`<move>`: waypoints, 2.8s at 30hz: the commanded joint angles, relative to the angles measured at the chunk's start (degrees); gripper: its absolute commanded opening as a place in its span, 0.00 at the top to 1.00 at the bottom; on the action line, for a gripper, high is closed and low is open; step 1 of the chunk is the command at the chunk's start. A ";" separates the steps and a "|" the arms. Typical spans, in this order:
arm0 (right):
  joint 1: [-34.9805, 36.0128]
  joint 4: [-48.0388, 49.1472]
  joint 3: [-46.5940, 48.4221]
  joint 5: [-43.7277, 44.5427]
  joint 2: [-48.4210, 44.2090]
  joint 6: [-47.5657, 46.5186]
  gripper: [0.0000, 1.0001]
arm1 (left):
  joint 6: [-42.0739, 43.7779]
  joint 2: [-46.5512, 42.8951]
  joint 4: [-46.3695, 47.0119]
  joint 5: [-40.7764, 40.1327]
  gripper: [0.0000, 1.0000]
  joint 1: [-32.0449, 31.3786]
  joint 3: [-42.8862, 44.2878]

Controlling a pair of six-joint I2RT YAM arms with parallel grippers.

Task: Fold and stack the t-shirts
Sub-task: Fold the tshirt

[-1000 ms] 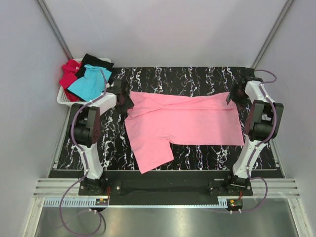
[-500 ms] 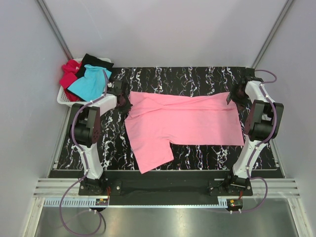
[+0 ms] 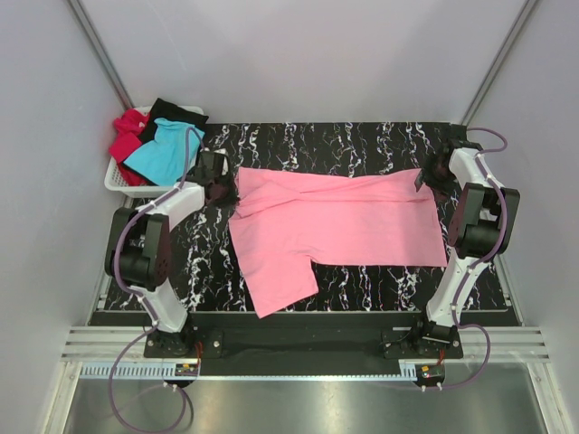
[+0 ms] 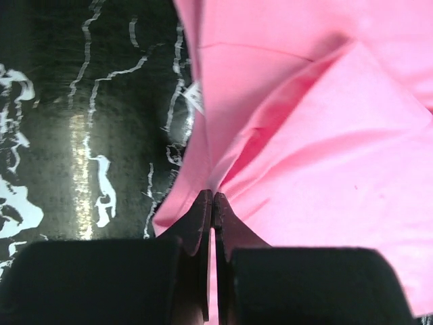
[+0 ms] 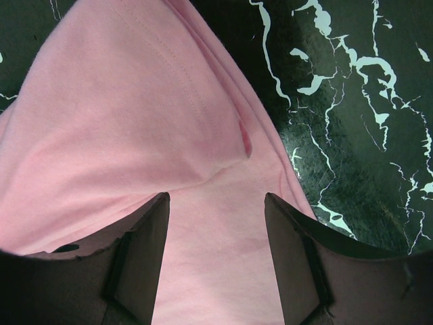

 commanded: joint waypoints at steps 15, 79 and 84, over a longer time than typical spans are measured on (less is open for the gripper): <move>-0.29 -0.31 -0.11 0.56 -0.25 0.73 0.32 | 23.82 -12.15 4.29 11.13 0.69 -7.21 -12.38; -0.29 -2.33 1.29 -3.75 -6.32 -1.82 0.00 | 20.67 10.79 4.72 15.37 1.00 -2.91 10.82; -0.29 -2.33 1.29 -3.75 -5.96 -1.82 0.00 | 22.16 4.47 8.66 16.42 1.00 -3.96 5.30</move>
